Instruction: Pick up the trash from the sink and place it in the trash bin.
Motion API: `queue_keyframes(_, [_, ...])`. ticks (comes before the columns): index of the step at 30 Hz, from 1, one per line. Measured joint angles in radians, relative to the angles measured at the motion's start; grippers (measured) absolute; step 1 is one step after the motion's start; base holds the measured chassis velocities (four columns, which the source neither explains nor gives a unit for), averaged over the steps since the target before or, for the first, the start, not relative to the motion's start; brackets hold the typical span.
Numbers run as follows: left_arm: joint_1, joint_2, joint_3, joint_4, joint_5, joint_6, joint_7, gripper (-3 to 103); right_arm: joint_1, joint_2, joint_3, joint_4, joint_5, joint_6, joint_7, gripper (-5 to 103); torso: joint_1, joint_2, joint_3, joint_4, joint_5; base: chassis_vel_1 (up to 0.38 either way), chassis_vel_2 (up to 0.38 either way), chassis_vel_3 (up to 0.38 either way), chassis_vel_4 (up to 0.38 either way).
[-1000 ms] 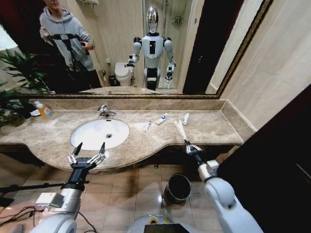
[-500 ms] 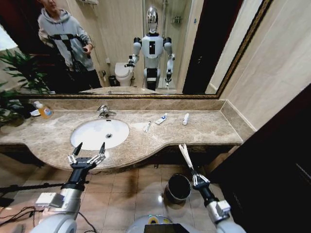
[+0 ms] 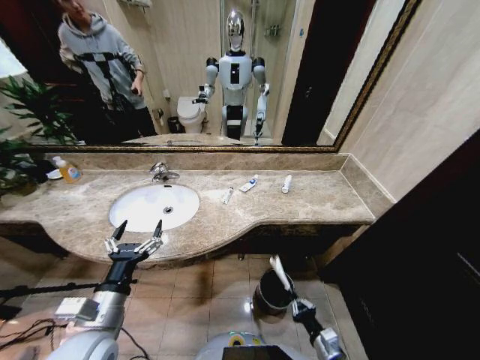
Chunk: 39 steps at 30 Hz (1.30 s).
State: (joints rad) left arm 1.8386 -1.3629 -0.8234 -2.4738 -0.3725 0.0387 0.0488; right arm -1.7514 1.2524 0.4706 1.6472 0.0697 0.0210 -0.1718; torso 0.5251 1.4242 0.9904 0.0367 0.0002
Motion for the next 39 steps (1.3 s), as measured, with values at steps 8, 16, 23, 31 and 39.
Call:
queue_keyframes(8, [0.000, 0.000, 0.000, 0.000, 0.000, 0.000, 0.000, 100, 0.198, -0.002, -0.026, -0.233, -0.081, -0.093, -0.078, 0, 0.000, 0.000, 0.000, 0.0001, -0.0002, 0.000, 0.000, 0.000, 0.000])
queue_keyframes(16, [0.000, 0.000, 0.000, 0.000, 0.000, 0.000, 0.000, 100, 0.341, 0.015, -0.071, -0.413, -0.157, -0.114, -0.079, 0, 0.000, 0.000, 0.000, 0.0000, -0.0002, 0.000, 0.000, 0.000, 0.000])
queue_keyframes(23, [0.000, 0.000, 0.000, 0.000, 0.000, 0.000, 0.000, 100, 0.487, 0.023, -0.091, -0.643, -0.311, -0.027, -0.078, 0, 0.000, 0.000, 0.000, 0.0000, -0.0003, 0.000, 0.000, 0.000, 0.000])
queue_keyframes(31, [0.000, 0.000, 0.000, 0.000, 0.000, 0.000, 0.000, 100, 0.581, 0.039, -0.124, -0.765, -0.329, -0.015, -0.080, 0, 0.000, 0.000, 0.000, 0.0000, -0.0002, 0.000, 0.000, 0.000, 0.000])
queue_keyframes(39, [0.000, 0.000, 0.000, 0.000, 0.000, 0.000, 0.000, 100, 0.649, 0.054, -0.130, -0.838, -0.355, -0.019, -0.076, 5, 0.000, 0.000, 0.000, 0.0001, -0.0002, 0.000, 0.000, 0.000, 0.000])
